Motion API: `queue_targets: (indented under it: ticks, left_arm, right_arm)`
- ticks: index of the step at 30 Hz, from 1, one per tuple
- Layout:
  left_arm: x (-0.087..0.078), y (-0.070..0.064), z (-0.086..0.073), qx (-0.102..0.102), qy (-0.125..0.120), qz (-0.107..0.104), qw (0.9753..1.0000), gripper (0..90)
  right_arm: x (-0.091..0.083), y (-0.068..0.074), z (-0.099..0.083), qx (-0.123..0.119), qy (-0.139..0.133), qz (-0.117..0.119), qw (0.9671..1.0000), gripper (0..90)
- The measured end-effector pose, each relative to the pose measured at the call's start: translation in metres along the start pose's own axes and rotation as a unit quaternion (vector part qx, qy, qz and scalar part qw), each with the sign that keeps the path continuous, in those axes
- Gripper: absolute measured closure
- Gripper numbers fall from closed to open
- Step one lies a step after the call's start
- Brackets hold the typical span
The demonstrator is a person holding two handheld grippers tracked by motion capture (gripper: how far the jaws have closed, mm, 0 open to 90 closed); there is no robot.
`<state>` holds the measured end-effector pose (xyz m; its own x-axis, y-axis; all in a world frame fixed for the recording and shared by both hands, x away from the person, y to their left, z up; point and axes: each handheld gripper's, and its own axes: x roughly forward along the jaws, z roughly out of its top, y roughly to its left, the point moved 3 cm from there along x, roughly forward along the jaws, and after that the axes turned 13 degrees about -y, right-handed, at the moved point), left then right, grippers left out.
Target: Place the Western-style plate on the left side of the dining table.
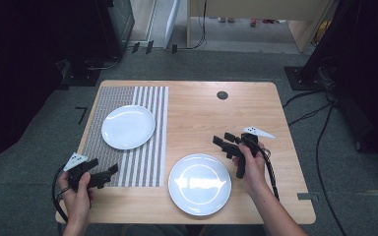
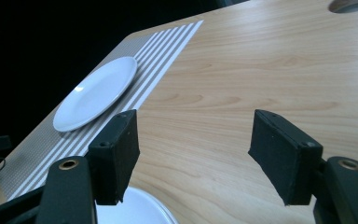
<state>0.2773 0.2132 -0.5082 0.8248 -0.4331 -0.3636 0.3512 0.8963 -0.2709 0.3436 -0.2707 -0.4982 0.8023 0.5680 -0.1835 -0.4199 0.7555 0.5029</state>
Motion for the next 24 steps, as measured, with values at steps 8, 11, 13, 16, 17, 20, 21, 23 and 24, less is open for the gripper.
queue_targets:
  ticks: [8,11,13,16,17,20,21,23,24]
  left_arm:
    - [-0.014,0.012,-0.014,-0.008,-0.003,0.003,1.0000,8.2]
    - [-0.020,0.019,-0.019,-0.014,-0.003,0.005,0.9999,8.2]
    - [-0.024,0.023,-0.021,-0.009,-0.003,0.012,0.9999,8.2]
    - [-0.029,0.029,-0.020,-0.011,-0.007,0.018,0.9998,8.2]
    - [-0.030,0.031,-0.021,-0.011,-0.008,0.020,0.9997,8.2]
    - [-0.034,0.038,-0.022,-0.009,-0.008,0.024,0.9996,8.2]
    - [-0.035,0.040,-0.022,-0.012,-0.009,0.026,0.9996,8.2]
    - [-0.038,0.044,-0.023,-0.015,-0.011,0.031,0.9993,8.2]
    - [-0.038,0.046,-0.024,-0.017,-0.011,0.033,0.9993,8.2]
  right_arm:
    - [-0.025,-0.015,-0.004,0.001,-0.007,-0.011,0.9999,31.7]
    - [-0.034,-0.020,-0.005,-0.002,-0.012,-0.015,0.9998,31.5]
    - [-0.039,-0.023,-0.005,-0.005,-0.013,-0.018,0.9997,31.2]
    - [-0.049,-0.027,-0.008,-0.012,-0.011,-0.022,0.9996,30.8]
    - [-0.053,-0.029,-0.008,-0.009,-0.010,-0.022,0.9997,30.7]
    - [-0.064,-0.036,-0.009,-0.007,-0.007,-0.022,0.9997,30.1]
    - [-0.068,-0.039,-0.008,-0.005,-0.007,-0.024,0.9997,30.1]
    - [-0.076,-0.044,-0.008,-0.003,-0.010,-0.025,0.9996,30.0]
    - [-0.080,-0.046,-0.008,-0.001,-0.010,-0.028,0.9996,30.0]
